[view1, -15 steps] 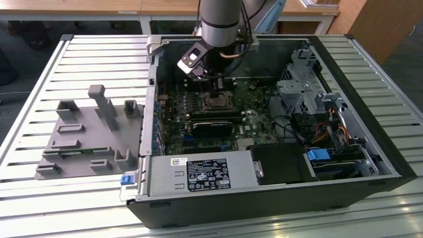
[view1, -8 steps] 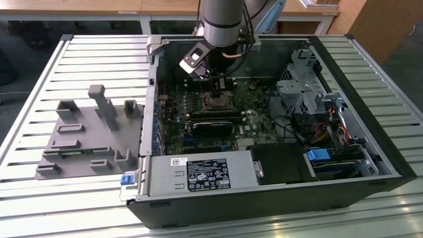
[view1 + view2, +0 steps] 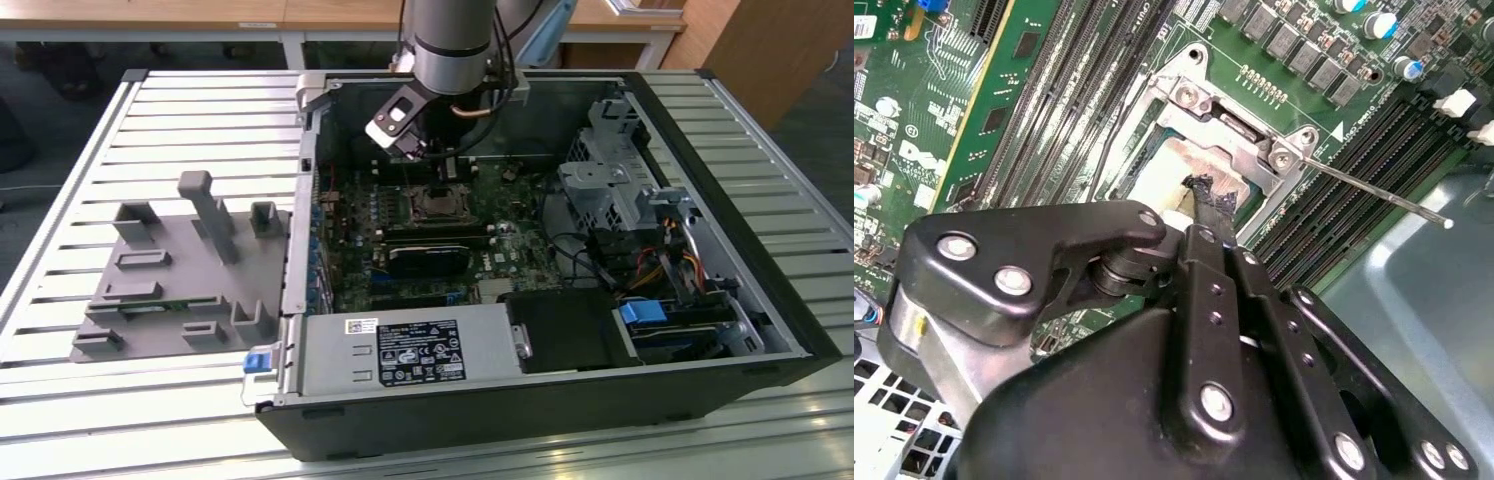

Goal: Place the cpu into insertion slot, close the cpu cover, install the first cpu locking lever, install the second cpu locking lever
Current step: 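Close the cpu cover, then install the first cpu locking lever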

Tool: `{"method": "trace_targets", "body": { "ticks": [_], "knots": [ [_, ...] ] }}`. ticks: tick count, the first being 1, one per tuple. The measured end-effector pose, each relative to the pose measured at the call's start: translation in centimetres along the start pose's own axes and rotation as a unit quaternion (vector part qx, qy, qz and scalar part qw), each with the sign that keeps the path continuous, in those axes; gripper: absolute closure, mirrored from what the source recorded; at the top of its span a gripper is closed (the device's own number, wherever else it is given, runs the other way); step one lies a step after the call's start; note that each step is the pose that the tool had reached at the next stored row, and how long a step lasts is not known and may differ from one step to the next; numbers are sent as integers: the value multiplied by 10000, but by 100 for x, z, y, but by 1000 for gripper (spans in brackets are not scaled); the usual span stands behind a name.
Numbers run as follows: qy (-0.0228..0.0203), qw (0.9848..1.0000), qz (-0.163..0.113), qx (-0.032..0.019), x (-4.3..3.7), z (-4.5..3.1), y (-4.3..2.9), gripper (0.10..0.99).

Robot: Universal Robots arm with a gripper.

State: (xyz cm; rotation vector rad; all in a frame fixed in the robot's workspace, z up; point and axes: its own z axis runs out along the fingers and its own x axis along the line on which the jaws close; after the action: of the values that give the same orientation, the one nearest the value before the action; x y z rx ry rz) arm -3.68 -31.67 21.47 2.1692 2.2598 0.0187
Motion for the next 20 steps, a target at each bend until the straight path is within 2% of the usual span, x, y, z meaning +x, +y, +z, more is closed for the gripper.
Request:
{"method": "trace_targets", "body": {
  "ticks": [20],
  "knots": [
    [0, 10000, 0, 0, -1, -32, 23, 980]
  ]
}}
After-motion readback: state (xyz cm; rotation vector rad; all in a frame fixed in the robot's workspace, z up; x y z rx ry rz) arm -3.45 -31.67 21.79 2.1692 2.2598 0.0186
